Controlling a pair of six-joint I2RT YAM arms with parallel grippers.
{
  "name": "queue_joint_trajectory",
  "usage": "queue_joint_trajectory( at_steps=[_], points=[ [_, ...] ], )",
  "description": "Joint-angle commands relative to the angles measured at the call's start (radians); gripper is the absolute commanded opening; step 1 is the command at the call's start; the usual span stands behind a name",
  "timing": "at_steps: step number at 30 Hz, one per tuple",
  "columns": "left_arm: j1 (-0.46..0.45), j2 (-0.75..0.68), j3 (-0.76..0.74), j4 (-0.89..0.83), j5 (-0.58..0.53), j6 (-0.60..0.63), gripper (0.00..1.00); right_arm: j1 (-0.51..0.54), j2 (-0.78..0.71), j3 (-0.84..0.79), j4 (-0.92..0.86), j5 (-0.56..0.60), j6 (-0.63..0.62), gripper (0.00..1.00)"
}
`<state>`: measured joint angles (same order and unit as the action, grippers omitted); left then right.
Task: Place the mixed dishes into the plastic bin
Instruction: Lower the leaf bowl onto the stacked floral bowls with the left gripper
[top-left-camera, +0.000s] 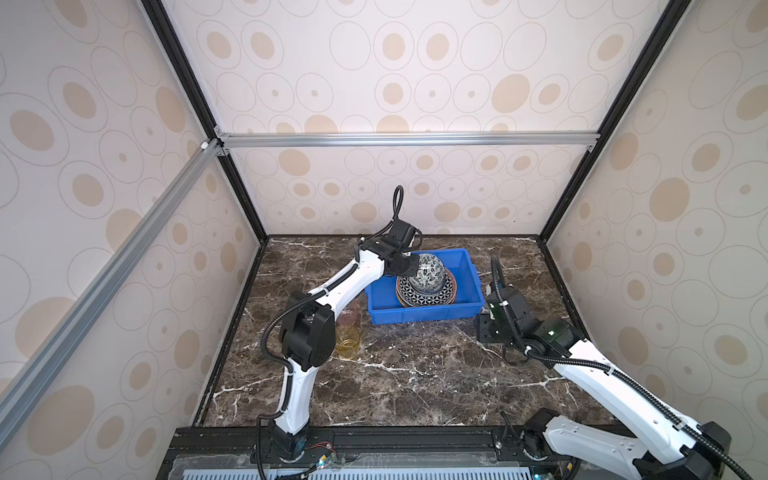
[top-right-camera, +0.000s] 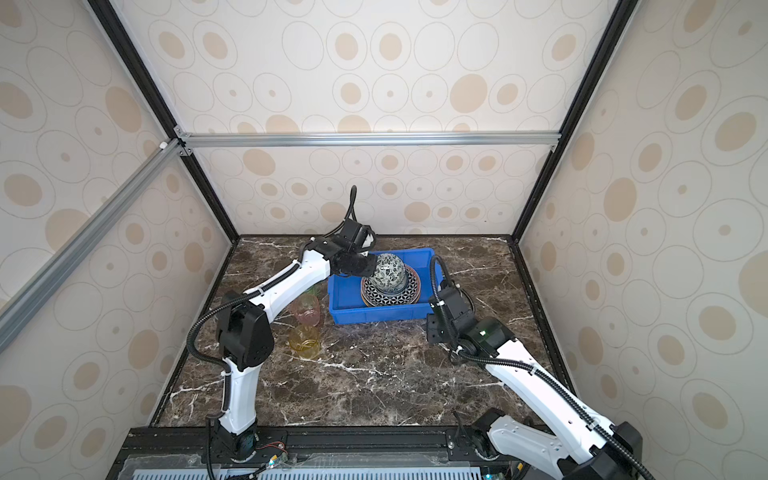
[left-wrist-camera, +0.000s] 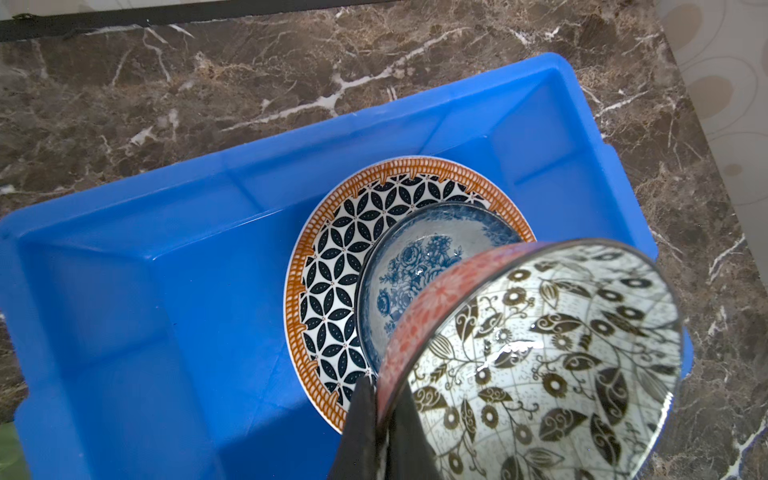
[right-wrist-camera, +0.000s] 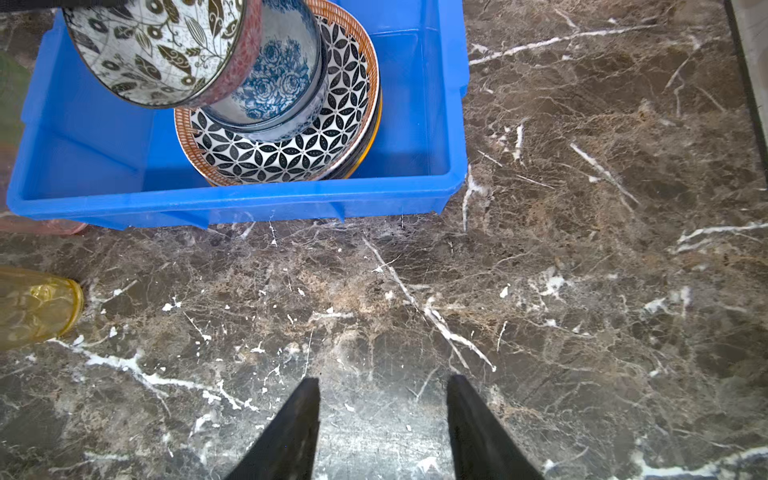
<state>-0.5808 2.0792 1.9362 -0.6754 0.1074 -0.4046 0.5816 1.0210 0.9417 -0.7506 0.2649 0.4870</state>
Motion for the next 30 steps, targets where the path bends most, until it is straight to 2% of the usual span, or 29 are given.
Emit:
queue_joint_trajectory(
  at_steps=[1, 18, 30],
  points=[
    [0.01, 0.012, 0.068, 0.003, 0.015, 0.012, 0.0, -0.024, 0.004, -0.012, 0.014, -0.03, -0.006, 0.53],
    [0.016, 0.132, 0.197, -0.043, 0.043, 0.006, 0.0, -0.055, 0.013, -0.03, 0.034, -0.065, -0.01, 0.52],
    [0.019, 0.165, 0.223, -0.058, 0.049, -0.006, 0.0, -0.059, 0.014, -0.034, 0.03, -0.075, -0.01, 0.53]
  ],
)
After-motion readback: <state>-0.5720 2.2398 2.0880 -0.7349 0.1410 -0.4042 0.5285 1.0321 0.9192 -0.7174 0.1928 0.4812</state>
